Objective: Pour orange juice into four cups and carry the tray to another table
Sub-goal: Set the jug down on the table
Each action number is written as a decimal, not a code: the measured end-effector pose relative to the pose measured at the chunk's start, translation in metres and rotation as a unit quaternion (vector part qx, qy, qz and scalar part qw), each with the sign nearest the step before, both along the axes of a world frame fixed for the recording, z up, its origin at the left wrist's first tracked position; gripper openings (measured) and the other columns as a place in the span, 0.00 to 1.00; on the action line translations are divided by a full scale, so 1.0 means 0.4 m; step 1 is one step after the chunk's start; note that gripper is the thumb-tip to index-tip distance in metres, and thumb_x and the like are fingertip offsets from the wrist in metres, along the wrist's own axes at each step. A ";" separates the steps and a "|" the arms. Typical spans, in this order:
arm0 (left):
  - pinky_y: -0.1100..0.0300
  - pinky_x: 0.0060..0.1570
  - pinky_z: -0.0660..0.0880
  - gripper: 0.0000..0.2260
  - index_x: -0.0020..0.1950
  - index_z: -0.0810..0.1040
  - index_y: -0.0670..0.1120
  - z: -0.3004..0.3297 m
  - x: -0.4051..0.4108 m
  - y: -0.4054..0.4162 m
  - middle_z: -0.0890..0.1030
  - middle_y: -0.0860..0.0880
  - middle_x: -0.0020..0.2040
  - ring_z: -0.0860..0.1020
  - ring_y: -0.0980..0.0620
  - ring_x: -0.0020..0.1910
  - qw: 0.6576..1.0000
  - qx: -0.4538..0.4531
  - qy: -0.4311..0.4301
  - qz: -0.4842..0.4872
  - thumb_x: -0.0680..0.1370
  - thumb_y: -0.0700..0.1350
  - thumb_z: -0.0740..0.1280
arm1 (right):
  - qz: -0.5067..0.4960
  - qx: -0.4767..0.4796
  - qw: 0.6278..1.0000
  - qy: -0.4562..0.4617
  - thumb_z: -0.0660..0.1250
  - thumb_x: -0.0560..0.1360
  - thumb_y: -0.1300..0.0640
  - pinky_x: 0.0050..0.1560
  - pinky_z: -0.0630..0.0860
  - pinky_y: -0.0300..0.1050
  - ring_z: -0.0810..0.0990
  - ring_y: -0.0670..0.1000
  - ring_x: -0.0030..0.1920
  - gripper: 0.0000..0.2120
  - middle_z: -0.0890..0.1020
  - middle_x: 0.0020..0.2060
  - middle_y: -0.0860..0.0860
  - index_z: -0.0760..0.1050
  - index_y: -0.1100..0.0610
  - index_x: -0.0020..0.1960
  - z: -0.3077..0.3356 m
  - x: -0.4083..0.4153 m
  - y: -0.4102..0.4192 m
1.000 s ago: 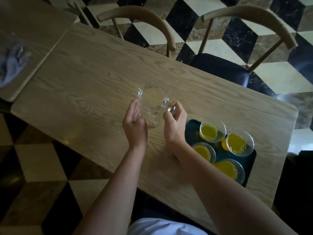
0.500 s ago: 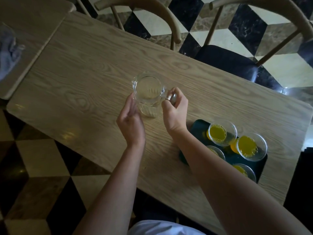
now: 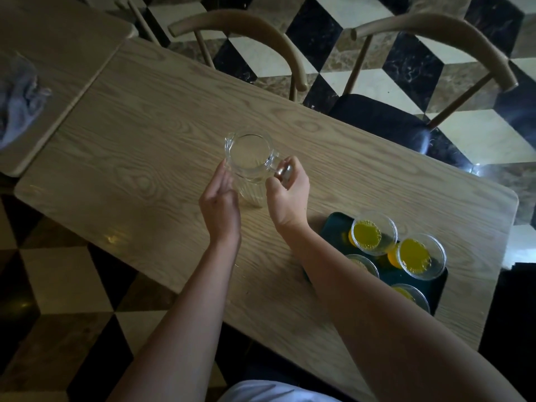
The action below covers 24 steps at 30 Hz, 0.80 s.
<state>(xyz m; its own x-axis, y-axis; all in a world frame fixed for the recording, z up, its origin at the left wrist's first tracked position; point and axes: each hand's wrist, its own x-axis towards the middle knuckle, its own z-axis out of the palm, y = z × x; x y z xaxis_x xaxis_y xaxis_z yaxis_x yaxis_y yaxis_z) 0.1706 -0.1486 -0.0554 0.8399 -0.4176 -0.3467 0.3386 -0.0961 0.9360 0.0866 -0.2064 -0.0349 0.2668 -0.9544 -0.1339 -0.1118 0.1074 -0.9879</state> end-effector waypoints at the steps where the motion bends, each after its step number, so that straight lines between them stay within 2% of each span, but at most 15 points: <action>1: 0.47 0.66 0.69 0.27 0.71 0.74 0.39 0.010 -0.003 0.002 0.81 0.43 0.62 0.79 0.54 0.63 1.000 -0.005 0.002 -0.017 0.71 0.29 0.59 | 0.008 -0.010 1.000 0.019 0.61 0.64 0.60 0.38 0.70 0.52 0.68 0.49 0.36 0.06 0.71 0.35 0.50 0.66 0.57 0.39 0.002 -0.005 0.000; 3: 0.49 0.67 0.69 0.29 0.72 0.71 0.42 0.024 -0.007 0.009 0.77 0.39 0.68 0.76 0.51 0.67 0.999 -0.005 0.009 -0.046 0.71 0.30 0.58 | 0.031 -0.027 0.997 0.066 0.63 0.64 0.57 0.46 0.73 0.54 0.72 0.53 0.44 0.11 0.74 0.42 0.54 0.68 0.58 0.45 0.009 -0.024 0.000; 6: 0.56 0.58 0.75 0.30 0.73 0.70 0.48 0.038 -0.018 0.037 0.76 0.41 0.66 0.77 0.48 0.64 0.999 0.049 0.013 -0.010 0.72 0.31 0.59 | 0.060 -0.030 0.993 0.094 0.66 0.66 0.55 0.59 0.73 0.50 0.72 0.53 0.58 0.23 0.74 0.55 0.53 0.70 0.58 0.60 0.027 -0.085 0.000; 8: 0.55 0.56 0.75 0.25 0.70 0.71 0.49 0.056 -0.050 0.069 0.78 0.45 0.63 0.79 0.48 0.58 0.993 0.108 -0.040 0.002 0.73 0.35 0.61 | 0.058 -0.044 0.993 0.092 0.67 0.68 0.55 0.62 0.71 0.46 0.71 0.50 0.62 0.26 0.73 0.60 0.51 0.68 0.56 0.64 0.045 -0.151 0.005; 11: 0.65 0.54 0.75 0.19 0.67 0.73 0.47 0.083 -0.129 0.117 0.79 0.47 0.60 0.79 0.52 0.57 0.973 0.133 -0.159 -0.106 0.76 0.36 0.62 | 0.016 -0.051 0.994 0.091 0.66 0.68 0.55 0.60 0.72 0.43 0.71 0.43 0.63 0.25 0.72 0.61 0.46 0.67 0.50 0.64 0.074 -0.282 0.036; 13: 0.68 0.56 0.73 0.19 0.67 0.73 0.49 0.104 -0.178 0.137 0.78 0.50 0.62 0.77 0.56 0.61 0.943 0.122 -0.204 -0.232 0.77 0.38 0.62 | -0.040 -0.065 0.991 0.113 0.65 0.70 0.56 0.60 0.73 0.42 0.71 0.41 0.63 0.23 0.71 0.61 0.45 0.67 0.48 0.64 0.084 -0.381 0.073; 16: 0.66 0.59 0.71 0.23 0.72 0.70 0.56 0.132 -0.232 0.147 0.76 0.56 0.67 0.74 0.62 0.65 0.872 0.119 -0.265 -0.394 0.76 0.45 0.60 | -0.154 -0.056 0.975 0.147 0.63 0.73 0.58 0.61 0.74 0.43 0.71 0.45 0.64 0.22 0.70 0.62 0.46 0.67 0.50 0.66 0.077 -0.538 0.122; 19: 0.61 0.60 0.71 0.23 0.73 0.67 0.62 0.138 -0.280 0.135 0.74 0.56 0.69 0.72 0.60 0.66 0.802 0.156 -0.268 -0.510 0.78 0.49 0.61 | -0.224 -0.008 0.956 0.189 0.63 0.76 0.58 0.65 0.73 0.50 0.71 0.50 0.65 0.22 0.68 0.62 0.47 0.68 0.54 0.69 0.051 -0.683 0.154; 22: 0.57 0.49 0.74 0.22 0.72 0.69 0.60 0.106 -0.297 0.105 0.77 0.52 0.65 0.79 0.51 0.57 0.771 0.301 -0.197 -0.525 0.78 0.49 0.64 | -0.224 0.068 0.939 0.251 0.64 0.77 0.59 0.63 0.74 0.53 0.72 0.52 0.62 0.23 0.68 0.64 0.51 0.68 0.53 0.71 0.004 -0.801 0.174; 24: 0.55 0.42 0.77 0.22 0.71 0.71 0.56 0.080 -0.298 0.086 0.81 0.49 0.56 0.81 0.49 0.47 0.751 0.381 -0.162 -0.515 0.77 0.49 0.66 | -0.185 0.145 0.928 0.290 0.64 0.77 0.60 0.54 0.79 0.51 0.75 0.52 0.56 0.24 0.69 0.66 0.55 0.67 0.52 0.72 -0.034 -0.863 0.171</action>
